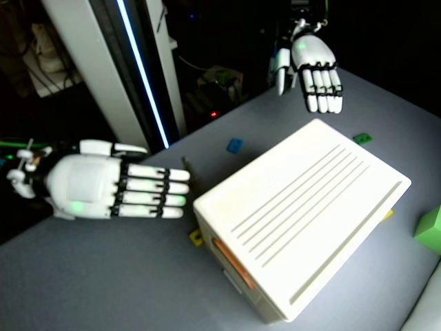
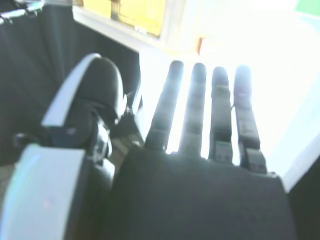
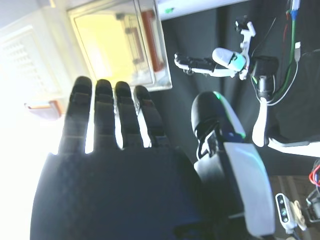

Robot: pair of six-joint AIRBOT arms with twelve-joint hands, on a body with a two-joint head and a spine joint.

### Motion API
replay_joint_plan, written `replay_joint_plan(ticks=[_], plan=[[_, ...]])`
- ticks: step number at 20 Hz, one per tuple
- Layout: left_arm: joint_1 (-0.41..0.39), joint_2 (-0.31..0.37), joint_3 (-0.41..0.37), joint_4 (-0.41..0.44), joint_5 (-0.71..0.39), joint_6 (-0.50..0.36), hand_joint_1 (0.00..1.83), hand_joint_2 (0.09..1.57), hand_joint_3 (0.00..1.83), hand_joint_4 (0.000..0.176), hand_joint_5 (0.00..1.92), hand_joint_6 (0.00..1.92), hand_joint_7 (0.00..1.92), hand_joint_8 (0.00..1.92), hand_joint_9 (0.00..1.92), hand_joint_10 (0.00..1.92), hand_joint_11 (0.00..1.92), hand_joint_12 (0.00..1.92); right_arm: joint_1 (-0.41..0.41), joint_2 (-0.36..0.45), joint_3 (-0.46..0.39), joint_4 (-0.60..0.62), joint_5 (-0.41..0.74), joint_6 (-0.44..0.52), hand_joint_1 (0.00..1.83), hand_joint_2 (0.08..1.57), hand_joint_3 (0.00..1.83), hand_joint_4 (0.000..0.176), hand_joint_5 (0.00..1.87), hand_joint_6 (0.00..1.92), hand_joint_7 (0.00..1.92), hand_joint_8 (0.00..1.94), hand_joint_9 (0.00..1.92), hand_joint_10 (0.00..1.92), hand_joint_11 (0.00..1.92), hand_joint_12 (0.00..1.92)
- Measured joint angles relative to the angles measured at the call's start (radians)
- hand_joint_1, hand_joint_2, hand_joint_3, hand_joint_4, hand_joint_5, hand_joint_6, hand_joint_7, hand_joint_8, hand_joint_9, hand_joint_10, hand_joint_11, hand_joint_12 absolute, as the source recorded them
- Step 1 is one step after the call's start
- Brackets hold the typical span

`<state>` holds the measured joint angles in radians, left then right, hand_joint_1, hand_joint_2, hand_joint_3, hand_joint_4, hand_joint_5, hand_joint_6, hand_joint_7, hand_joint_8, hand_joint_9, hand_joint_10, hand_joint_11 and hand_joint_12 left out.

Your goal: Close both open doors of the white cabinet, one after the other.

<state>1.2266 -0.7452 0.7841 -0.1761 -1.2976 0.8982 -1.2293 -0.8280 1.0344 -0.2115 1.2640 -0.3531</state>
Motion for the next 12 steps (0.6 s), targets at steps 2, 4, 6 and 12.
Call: replay_joint_plan(ticks=[2,4,6,12], plan=[[0.000,0.000,0.000,0.000,-0.003,0.000,0.00,1.47,0.00,0.000,0.04,0.00,0.06,0.00,0.09,0.00,0.00,0.43,0.012,-0.004,0.000,-0.014,-0.002,0.000,0.00,1.52,0.01,0.000,0.00,0.00,0.00,0.00,0.00,0.00,0.00,0.00],[0.000,0.000,0.000,0.000,-0.004,0.000,0.00,1.48,0.00,0.000,0.04,0.00,0.05,0.00,0.06,0.00,0.00,0.40,0.021,-0.010,0.000,-0.022,-0.008,0.001,0.00,1.52,0.01,0.000,0.00,0.00,0.00,0.00,0.00,0.00,0.00,0.00],[0.000,0.000,0.000,0.000,-0.005,0.000,0.00,1.48,0.00,0.000,0.06,0.01,0.07,0.00,0.08,0.01,0.00,0.46,0.031,-0.012,0.000,-0.040,-0.017,0.005,0.00,1.52,0.00,0.000,0.00,0.00,0.00,0.00,0.00,0.00,0.00,0.00],[0.000,0.000,0.000,0.000,-0.004,0.000,0.00,1.47,0.00,0.000,0.04,0.00,0.06,0.00,0.09,0.00,0.00,0.49,0.056,-0.028,0.000,-0.064,-0.022,0.011,0.00,1.52,0.00,0.000,0.00,0.00,0.00,0.00,0.00,0.00,0.00,0.00]])
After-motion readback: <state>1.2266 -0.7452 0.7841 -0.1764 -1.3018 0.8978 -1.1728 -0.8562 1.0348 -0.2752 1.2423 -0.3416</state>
